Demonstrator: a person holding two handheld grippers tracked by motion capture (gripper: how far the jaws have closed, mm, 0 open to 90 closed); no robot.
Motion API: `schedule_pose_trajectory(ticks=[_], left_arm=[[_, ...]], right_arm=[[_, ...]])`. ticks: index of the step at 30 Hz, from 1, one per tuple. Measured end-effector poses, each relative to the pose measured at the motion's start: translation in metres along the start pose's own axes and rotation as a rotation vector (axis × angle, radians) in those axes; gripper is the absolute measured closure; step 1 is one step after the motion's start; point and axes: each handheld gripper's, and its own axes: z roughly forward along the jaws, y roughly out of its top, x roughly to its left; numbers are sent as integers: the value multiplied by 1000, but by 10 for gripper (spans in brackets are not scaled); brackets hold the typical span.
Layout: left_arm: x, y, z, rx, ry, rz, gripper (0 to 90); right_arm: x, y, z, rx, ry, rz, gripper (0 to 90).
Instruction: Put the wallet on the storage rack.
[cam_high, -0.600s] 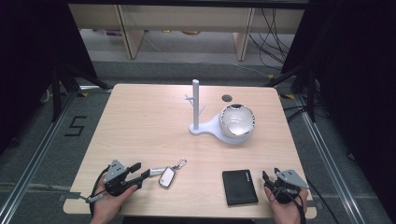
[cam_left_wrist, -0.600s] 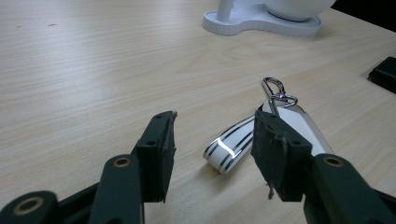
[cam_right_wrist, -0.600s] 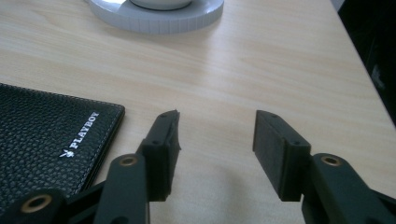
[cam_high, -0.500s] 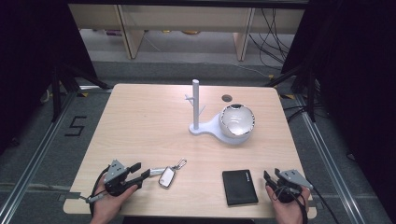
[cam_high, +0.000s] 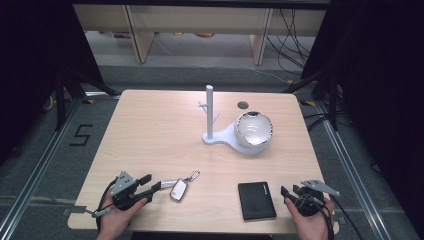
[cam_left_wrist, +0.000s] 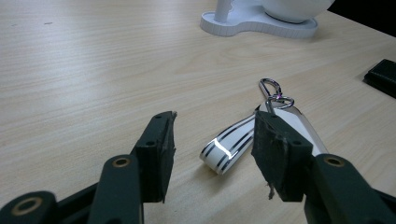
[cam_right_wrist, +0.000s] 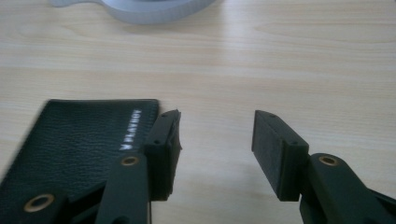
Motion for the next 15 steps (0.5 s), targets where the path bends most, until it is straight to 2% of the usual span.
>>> schedule_pose_trajectory(ticks=[1,2,3,4,5,6,7,8,9,10,11,12,13,14,15], left_arm=[[0,0,0,0,0,0,482],[0,0,0,1,-1,4,482],[-1,0,0,2,-1,8,484],[-1,0,0,0,-1,10,487],[-2,0,0,0,-1,12,491],[-2,0,0,0,-4,16,498],[-2,0,0,0,-4,16,504],[-3,0,0,-4,-13,17,512],[-3,0,0,-4,-13,17,526],[-3,0,1,-4,-22,24,543],[-3,0,1,-4,-22,24,557],[-4,0,0,-1,-27,26,557],[-5,0,0,1,-19,36,598],[-5,0,0,1,-19,36,606],[-6,0,-1,1,-17,40,606]], right_arm=[[0,0,0,0,0,0,527],[6,2,-3,17,14,51,521],[8,8,-8,72,44,3,519],[15,9,-10,111,51,52,513],[14,11,-10,153,68,-7,507],[21,13,-12,205,68,26,510],[21,13,-12,205,68,26,510],[25,14,-14,258,107,13,516],[25,14,-14,258,107,13,516],[29,14,-19,351,140,-19,529],[29,14,-19,351,140,-19,529],[26,14,-18,340,156,-81,526],[29,11,-20,345,175,-186,513],[31,9,-21,354,188,-237,516],[31,9,-21,354,188,-237,516]])
